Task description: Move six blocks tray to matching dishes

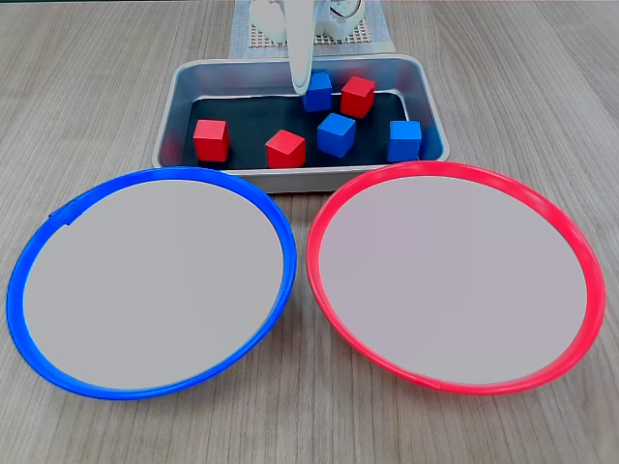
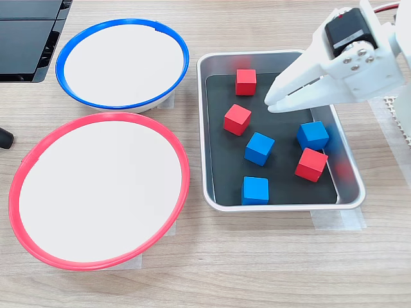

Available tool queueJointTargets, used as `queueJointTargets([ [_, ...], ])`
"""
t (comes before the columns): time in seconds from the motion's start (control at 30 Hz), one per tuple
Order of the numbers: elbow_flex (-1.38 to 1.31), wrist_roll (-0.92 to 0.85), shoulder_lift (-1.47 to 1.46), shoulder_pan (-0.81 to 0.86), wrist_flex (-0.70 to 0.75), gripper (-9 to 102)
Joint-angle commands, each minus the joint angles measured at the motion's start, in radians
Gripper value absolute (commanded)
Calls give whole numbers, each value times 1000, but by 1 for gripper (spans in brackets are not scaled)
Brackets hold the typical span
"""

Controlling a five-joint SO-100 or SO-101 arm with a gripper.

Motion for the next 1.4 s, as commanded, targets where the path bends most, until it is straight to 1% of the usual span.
queueJointTargets([
  [0.0,0,0,23,3,3,0],
  [0.93,0,-3,23,3,5,0],
  [0.97,0,-18,23,6,3,0],
  [1.1,-28,-350,-14,-20,-11,0],
  [1.17,-81,-511,-100,-21,-8,0],
  [1.23,-158,-571,-225,-15,17,0],
  [1.37,-399,-611,-584,-52,89,0],
])
